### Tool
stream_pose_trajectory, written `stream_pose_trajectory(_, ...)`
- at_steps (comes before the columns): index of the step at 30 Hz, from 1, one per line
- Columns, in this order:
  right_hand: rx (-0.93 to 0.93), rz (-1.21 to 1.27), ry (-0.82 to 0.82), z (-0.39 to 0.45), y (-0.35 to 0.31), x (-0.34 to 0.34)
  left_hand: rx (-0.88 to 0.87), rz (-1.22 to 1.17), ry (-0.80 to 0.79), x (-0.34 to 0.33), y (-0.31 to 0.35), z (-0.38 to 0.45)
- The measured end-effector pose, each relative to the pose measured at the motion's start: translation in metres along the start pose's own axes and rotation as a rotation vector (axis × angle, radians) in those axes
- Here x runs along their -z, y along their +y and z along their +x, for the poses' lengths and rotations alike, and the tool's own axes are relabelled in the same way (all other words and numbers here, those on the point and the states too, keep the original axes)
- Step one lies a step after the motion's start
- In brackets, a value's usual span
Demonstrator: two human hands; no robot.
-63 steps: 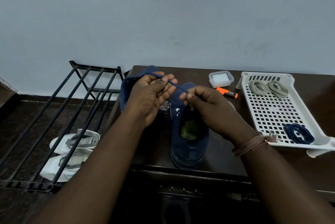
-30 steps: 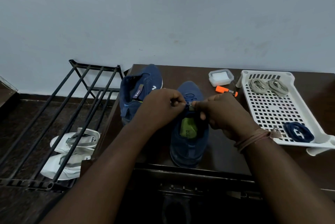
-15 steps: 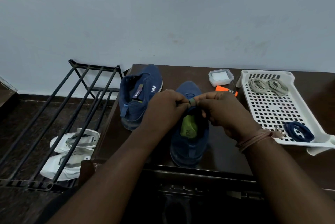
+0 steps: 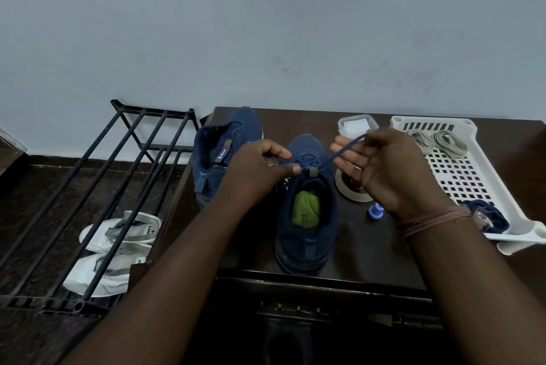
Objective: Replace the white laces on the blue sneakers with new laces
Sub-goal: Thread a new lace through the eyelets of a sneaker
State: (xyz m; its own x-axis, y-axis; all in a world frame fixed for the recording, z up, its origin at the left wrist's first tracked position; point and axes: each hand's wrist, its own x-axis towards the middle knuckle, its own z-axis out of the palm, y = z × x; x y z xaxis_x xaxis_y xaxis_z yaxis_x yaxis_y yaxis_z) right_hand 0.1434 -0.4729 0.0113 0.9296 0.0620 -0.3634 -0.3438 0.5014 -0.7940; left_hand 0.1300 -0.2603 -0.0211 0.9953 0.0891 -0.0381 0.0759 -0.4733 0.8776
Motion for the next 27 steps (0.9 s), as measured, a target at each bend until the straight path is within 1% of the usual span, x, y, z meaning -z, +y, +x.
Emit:
stream_pose_trajectory(1, -0.014, 0.124, -0.007, -0.001, -0.004, 0.0, 0.015, 0.013, -0.022, 0.002, 0.0, 0.0)
stream_pose_trajectory(2, -0.011, 0.18, 0.002, -0.002, -0.005, -0.001, 0.03, 0.029, -0.045, 0.004, -0.001, 0.0)
stream_pose_trajectory(3, -0.004, 0.154, 0.026, -0.002, -0.006, -0.001, 0.047, 0.043, -0.069, 0.005, -0.001, 0.0)
stream_pose_trajectory(4, 0.015, 0.051, 0.051, -0.003, -0.007, -0.001, 0.058, 0.062, -0.096, 0.006, -0.001, 0.0)
stream_pose_trajectory(5, 0.057, -0.141, 0.08, -0.003, -0.008, 0.001, 0.062, 0.091, -0.128, 0.006, -0.001, 0.0)
stream_pose_trajectory(7, 0.204, -0.723, 0.123, -0.003, -0.006, 0.006, 0.054, 0.156, -0.179, 0.006, -0.001, -0.001)
stream_pose_trajectory(8, 0.263, -0.98, 0.098, -0.005, -0.004, 0.008, 0.051, 0.176, -0.186, 0.005, -0.001, 0.0)
stream_pose_trajectory(9, 0.28, -1.159, 0.04, -0.006, -0.001, 0.01, 0.051, 0.183, -0.183, 0.005, -0.002, 0.0)
stream_pose_trajectory(10, 0.251, -1.249, -0.027, -0.008, 0.002, 0.01, 0.054, 0.181, -0.177, 0.004, -0.002, 0.001)
stream_pose_trajectory(11, 0.198, -1.272, -0.076, -0.01, 0.004, 0.01, 0.06, 0.174, -0.17, 0.004, -0.002, 0.0)
stream_pose_trajectory(12, 0.15, -1.243, -0.107, -0.012, 0.004, 0.009, 0.068, 0.166, -0.163, 0.004, -0.003, 0.0)
stream_pose_trajectory(14, 0.082, -1.081, -0.107, -0.013, -0.002, 0.007, 0.09, 0.155, -0.145, 0.004, -0.004, -0.001)
stream_pose_trajectory(16, 0.055, -0.798, -0.11, -0.011, -0.008, 0.005, 0.096, 0.142, -0.14, 0.004, -0.004, -0.002)
stream_pose_trajectory(18, 0.064, -0.434, -0.136, -0.009, -0.009, 0.006, 0.094, 0.109, -0.159, 0.004, -0.004, -0.002)
stream_pose_trajectory(19, 0.07, -0.306, -0.136, -0.008, -0.01, 0.005, 0.089, 0.088, -0.178, 0.004, -0.003, -0.002)
stream_pose_trajectory(21, 0.065, -0.175, -0.14, -0.007, -0.011, 0.005, 0.069, 0.068, -0.233, 0.003, -0.002, -0.001)
stream_pose_trajectory(23, 0.04, -0.184, -0.16, -0.005, -0.01, 0.005, 0.035, 0.096, -0.28, 0.002, -0.001, -0.001)
stream_pose_trajectory(24, 0.042, -0.264, -0.143, -0.003, -0.008, 0.006, 0.021, 0.111, -0.291, 0.002, -0.001, -0.002)
stream_pose_trajectory(26, 0.097, -0.547, -0.056, -0.001, -0.002, 0.009, 0.011, 0.108, -0.288, 0.001, 0.0, -0.003)
stream_pose_trajectory(27, 0.119, -0.626, -0.014, -0.001, 0.002, 0.01, 0.012, 0.104, -0.284, 0.001, 0.0, -0.003)
